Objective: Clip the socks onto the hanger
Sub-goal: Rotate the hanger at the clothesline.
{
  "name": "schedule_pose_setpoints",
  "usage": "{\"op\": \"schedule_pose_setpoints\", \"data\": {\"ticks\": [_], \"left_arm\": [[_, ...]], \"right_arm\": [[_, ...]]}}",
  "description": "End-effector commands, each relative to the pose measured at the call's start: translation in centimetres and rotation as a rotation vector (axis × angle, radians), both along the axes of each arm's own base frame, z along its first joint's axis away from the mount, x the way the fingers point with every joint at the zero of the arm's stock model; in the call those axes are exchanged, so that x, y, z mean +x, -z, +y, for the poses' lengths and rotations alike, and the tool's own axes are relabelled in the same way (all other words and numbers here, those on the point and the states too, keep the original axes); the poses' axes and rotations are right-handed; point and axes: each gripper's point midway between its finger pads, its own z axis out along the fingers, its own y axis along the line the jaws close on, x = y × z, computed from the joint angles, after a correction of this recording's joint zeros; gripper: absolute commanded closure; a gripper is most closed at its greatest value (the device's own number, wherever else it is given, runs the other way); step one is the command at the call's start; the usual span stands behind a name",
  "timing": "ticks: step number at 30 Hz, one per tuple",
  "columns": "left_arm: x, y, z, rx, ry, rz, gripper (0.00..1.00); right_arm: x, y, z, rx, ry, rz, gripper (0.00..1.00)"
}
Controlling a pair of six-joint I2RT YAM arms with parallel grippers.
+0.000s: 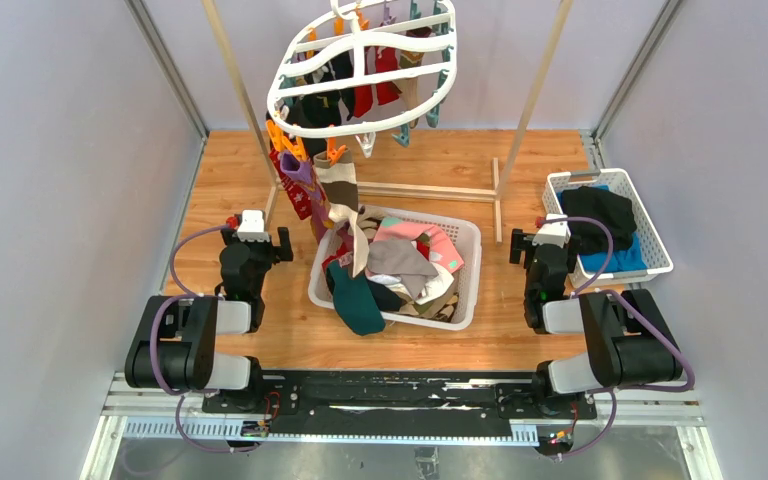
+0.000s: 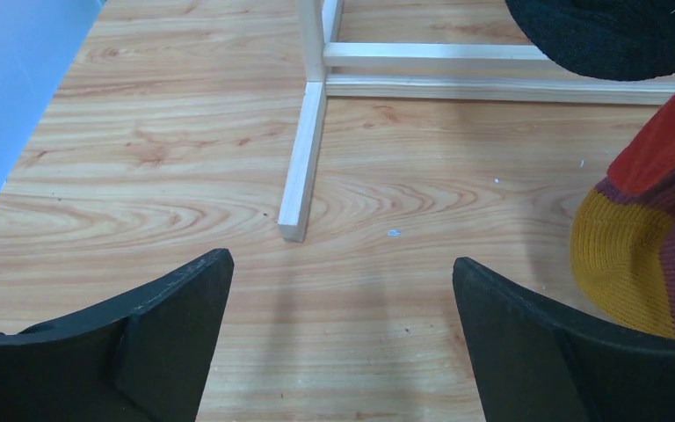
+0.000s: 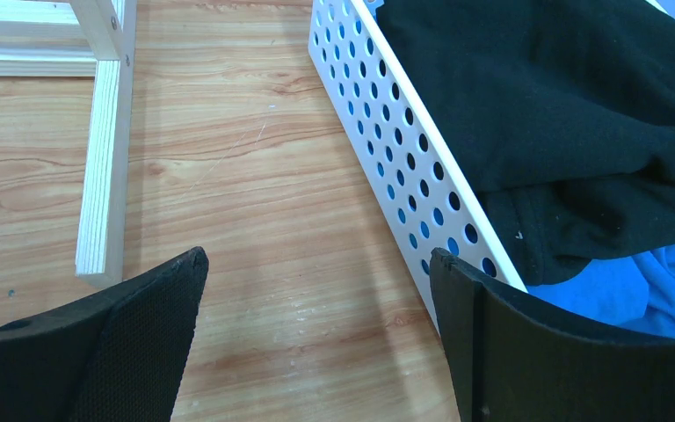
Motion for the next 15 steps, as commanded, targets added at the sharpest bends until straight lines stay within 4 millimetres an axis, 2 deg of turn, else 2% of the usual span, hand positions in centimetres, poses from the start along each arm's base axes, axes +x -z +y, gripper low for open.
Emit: {"op": "schedule_pose_setpoints", "data": {"ticks": [1, 11, 13, 15], "left_arm": [[0.4, -0.6, 0.0, 0.016, -0.001, -0.022, 0.00], [0.4, -0.6, 0.0, 0.015, 0.000, -0.021, 0.00], [0.5, -0.6, -0.1, 0.019, 0.006, -0.017, 0.00], [0.5, -0.6, -0.4, 0.024, 0.022, -0.017, 0.00]], "right_arm": [[0.2, -0.3, -0.4, 0.000, 0.021, -0.013, 0.05], [0.2, -0.3, -0.5, 0.001, 0.024, -0.014, 0.05], [0.3, -0.9, -0.4, -0.011, 0.016, -0.019, 0.05], [0.4, -2.9, -0.9, -0.035, 0.086, -0.005, 0.05]]}}
